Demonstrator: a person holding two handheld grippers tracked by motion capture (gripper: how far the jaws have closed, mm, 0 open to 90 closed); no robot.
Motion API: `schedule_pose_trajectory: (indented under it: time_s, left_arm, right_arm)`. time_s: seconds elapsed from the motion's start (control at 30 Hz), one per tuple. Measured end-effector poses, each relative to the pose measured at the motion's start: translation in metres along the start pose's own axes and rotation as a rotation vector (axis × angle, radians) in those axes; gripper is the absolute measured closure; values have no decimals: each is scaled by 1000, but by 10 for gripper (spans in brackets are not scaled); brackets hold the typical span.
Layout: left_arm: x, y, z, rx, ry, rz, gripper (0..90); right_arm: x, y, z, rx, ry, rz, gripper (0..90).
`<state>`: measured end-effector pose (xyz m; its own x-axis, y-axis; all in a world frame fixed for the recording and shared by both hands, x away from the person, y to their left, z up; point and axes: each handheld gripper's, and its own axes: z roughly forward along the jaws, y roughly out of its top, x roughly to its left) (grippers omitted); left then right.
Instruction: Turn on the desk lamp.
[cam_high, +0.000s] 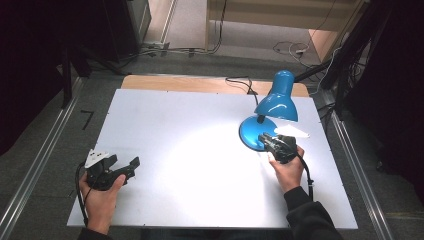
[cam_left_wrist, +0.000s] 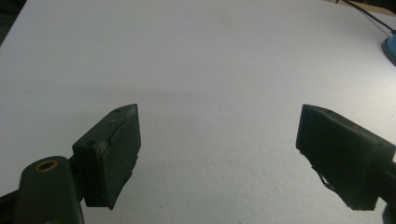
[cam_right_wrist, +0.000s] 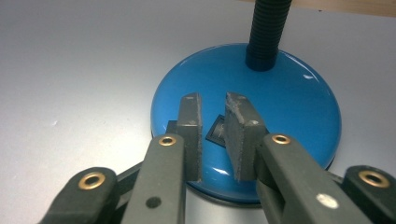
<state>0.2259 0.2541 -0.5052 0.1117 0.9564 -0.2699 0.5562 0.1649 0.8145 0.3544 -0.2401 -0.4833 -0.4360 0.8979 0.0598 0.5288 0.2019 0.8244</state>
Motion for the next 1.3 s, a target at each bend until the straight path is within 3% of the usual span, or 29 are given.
schedule_pose_trajectory:
  time_s: [0.2, 0.5, 1.3]
  left_arm:
    - [0, 0, 0, 0, 0, 0, 148]
    - [-1, 0, 0, 0, 1, 2, 148]
    - [-1, 0, 1, 3, 1, 3, 148]
  right_arm:
    - [-1, -2, -6, 19, 29, 15, 550]
    - [-4, -7, -18, 24, 55, 34, 367]
    - [-11, -12, -36, 20, 37, 32, 295]
